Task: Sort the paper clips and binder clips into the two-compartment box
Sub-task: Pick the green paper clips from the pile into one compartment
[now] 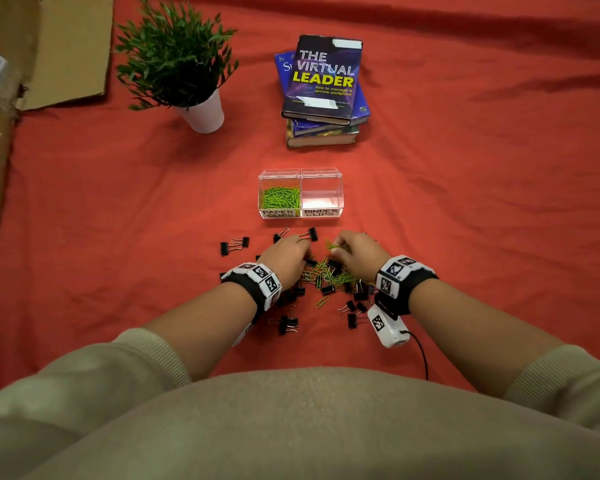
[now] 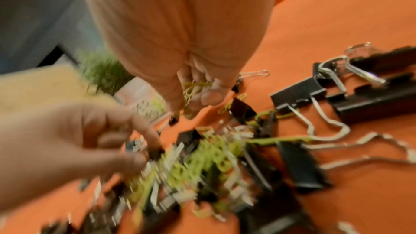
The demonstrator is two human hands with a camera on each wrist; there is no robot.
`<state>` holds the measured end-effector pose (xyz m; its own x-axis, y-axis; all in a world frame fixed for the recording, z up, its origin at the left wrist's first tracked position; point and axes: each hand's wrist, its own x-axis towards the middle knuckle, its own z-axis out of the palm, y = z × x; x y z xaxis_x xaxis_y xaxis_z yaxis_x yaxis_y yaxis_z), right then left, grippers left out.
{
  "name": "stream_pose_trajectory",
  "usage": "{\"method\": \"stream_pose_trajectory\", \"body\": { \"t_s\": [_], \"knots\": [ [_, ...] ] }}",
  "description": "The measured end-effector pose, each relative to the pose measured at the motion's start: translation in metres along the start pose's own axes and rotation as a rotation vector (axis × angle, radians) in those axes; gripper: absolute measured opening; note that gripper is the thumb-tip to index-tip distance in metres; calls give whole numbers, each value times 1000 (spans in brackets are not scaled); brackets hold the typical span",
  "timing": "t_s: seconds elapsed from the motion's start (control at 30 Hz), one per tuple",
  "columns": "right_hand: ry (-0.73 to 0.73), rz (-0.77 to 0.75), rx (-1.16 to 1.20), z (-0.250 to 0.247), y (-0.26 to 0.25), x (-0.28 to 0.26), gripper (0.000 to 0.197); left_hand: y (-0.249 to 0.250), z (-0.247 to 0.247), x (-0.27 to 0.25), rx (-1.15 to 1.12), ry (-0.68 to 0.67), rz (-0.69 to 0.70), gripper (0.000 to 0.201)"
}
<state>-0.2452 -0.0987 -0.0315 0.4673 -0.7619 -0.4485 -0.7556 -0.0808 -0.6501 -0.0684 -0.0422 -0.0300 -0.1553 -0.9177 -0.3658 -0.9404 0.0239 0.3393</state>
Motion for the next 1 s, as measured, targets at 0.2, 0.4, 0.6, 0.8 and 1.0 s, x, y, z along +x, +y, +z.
{"method": "stream_pose_trajectory", "body": {
  "t_s": [0.2,0.4,0.6,0.8,1.0],
  "knots": [
    [-149,145,573,-28,-6,-6,9,-4,1,0,-11,-20,-17,26],
    [-222,202,876,-27,-16,-9,27,-12,1,-2,-84,-9,-57,19],
    [-258,249,787,-19,-25,-5,35,-8,2,1,-16,-23,-24,21],
    [-116,321,631,-15,-19,7,26,-3,1,1,12,-90,-44,21],
    [82,134,5,-11,-13,16,7,-2,-12,-9,-173,-44,-115,16]
  ]
}}
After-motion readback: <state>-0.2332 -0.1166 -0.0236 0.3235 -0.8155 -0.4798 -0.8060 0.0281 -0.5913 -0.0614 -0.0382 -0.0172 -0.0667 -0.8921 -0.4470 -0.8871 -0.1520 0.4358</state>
